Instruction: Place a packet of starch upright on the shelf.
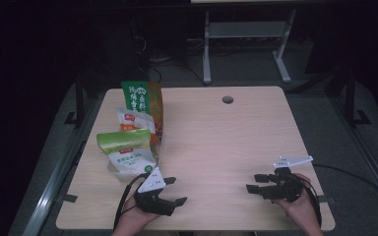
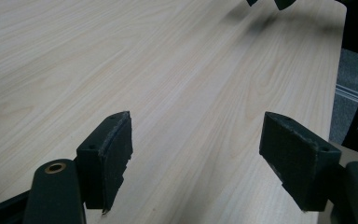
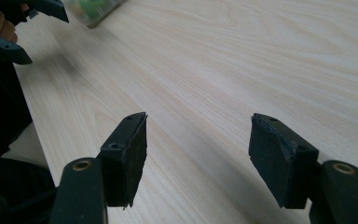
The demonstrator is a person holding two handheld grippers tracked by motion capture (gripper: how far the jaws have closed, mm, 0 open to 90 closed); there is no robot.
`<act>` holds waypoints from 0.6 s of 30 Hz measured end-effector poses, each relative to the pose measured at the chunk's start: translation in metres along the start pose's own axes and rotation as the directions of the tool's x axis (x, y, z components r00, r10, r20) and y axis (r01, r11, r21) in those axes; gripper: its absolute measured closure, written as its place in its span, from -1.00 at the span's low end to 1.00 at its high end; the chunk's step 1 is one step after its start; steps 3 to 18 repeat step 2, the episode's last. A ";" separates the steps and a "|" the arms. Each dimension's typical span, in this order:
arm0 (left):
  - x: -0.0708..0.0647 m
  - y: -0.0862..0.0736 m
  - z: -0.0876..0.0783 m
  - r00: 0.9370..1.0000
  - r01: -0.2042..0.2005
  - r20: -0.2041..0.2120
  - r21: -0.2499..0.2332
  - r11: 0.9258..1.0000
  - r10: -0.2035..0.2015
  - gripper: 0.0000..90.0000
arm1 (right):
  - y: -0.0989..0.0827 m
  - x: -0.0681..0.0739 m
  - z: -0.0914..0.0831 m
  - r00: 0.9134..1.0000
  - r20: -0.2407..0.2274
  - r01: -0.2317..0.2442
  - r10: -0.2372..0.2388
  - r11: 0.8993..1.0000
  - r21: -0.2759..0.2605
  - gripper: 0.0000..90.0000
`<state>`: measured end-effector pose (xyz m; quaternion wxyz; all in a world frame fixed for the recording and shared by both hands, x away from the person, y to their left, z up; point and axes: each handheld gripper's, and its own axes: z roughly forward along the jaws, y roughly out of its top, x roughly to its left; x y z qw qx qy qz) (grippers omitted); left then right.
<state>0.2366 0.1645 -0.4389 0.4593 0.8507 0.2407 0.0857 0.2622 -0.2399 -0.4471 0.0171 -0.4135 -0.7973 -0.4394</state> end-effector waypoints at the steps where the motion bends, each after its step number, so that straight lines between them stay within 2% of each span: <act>1: 0.000 0.000 0.000 1.000 -0.001 0.001 -0.002 1.000 0.001 -0.44 | -0.001 0.000 -0.001 1.000 -0.008 -0.004 0.004 1.000 -0.010 -0.20; 18: 0.000 0.000 0.000 1.000 -0.002 0.002 -0.002 1.000 0.002 -0.44 | -0.002 0.000 0.000 1.000 -0.014 -0.005 0.005 1.000 -0.017 -0.20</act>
